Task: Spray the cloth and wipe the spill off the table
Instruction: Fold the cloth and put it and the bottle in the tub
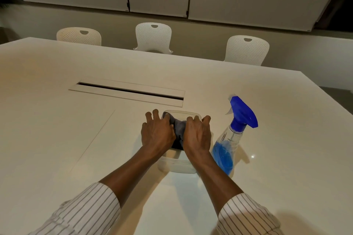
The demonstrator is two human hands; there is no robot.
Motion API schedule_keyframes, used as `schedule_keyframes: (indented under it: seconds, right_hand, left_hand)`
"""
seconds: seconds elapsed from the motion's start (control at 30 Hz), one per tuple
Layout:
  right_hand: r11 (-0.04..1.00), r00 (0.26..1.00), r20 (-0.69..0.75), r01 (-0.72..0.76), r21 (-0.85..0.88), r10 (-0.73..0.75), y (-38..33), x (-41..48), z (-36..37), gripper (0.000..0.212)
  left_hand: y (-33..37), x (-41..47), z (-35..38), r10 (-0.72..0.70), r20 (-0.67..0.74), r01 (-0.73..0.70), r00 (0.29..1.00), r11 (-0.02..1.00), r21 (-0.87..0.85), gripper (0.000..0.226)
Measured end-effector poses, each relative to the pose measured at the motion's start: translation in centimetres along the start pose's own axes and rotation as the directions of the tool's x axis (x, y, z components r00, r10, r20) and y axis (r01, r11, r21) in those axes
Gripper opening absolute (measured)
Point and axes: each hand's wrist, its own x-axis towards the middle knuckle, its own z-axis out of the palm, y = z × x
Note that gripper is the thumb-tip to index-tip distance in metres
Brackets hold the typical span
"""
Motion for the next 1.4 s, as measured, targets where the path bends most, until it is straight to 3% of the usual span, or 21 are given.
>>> schedule_keyframes:
  seconds: [0.13, 0.27, 0.43, 0.57, 0.8, 0.93, 1.03, 1.13, 1.27, 1.33, 1.4]
  right_hand:
    - [0.998, 0.999, -0.016, -0.047, 0.044, 0.048, -0.4, -0.1, -0.1, 0.05]
    - [0.986, 0.987, -0.106, -0.11, 0.122, 0.123, -0.4, -0.4, -0.3, 0.03]
    - [0.998, 0.999, -0.024, 0.05, 0.028, -0.049, -0.1, -0.5, -0.2, 0.022]
    - [0.994, 0.991, 0.083, 0.105, -0.032, -0.102, -0.5, -0.8, 0.0, 0.019]
    - [0.973, 0.982, 0.112, 0.13, 0.189, -0.153, -1.0, -2.6, -2.5, 0.022]
    - [0.956, 0.983, -0.128, 0.161, 0.247, -0.132, 0.1, -7.9, -5.7, 0.009]
    - [0.932, 0.962, -0.27, 0.142, 0.332, -0.05, 1.5, -12.3, -6.2, 0.04]
    - [0.875, 0.958, -0.281, 0.091, 0.475, 0.053, 4.0, -15.5, -6.3, 0.028]
    - [0.817, 0.925, -0.335, 0.047, 0.574, 0.182, 7.7, -17.2, -5.8, 0.016]
    - [0.78, 0.907, -0.328, -0.001, 0.626, 0.264, 8.8, -17.2, -5.7, 0.022]
    - [0.741, 0.891, -0.288, -0.077, 0.667, 0.352, 9.7, -16.6, -5.1, 0.032]
  left_hand:
    - [0.1, 0.2, 0.1, -0.003, 0.058, -0.001, 0.998, 0.998, 0.064, 0.049]
    - [0.3, 0.5, 0.2, 0.012, 0.096, -0.022, 0.995, 0.994, 0.109, 0.055]
    - [-0.3, 0.7, 0.7, 0.036, 0.106, -0.052, 0.994, 0.988, 0.147, 0.062]
    - [-0.5, 0.4, 0.6, 0.038, 0.117, -0.054, 0.992, 0.989, 0.137, 0.06]
    - [-0.6, -0.1, 0.3, 0.046, 0.033, -0.048, 0.998, 0.997, 0.055, 0.035]
    - [-0.8, -0.5, 0.2, 0.034, -0.046, -0.035, 0.998, 0.999, -0.016, 0.023]
    - [-0.6, -1.5, -0.2, 0.025, -0.1, -0.028, 0.995, 0.999, -0.03, 0.02]
    - [-0.1, -3.3, -1.0, 0.057, -0.234, -0.065, 0.971, 0.998, -0.026, 0.022]
    - [1.6, -5.7, -1.8, 0.164, -0.417, -0.263, 0.894, 0.946, -0.19, 0.016]
    - [3.2, -6.6, -2.4, 0.192, -0.394, -0.362, 0.899, 0.832, -0.42, 0.017]
    - [4.8, -7.5, -2.8, 0.232, -0.299, -0.374, 0.926, 0.681, -0.629, 0.023]
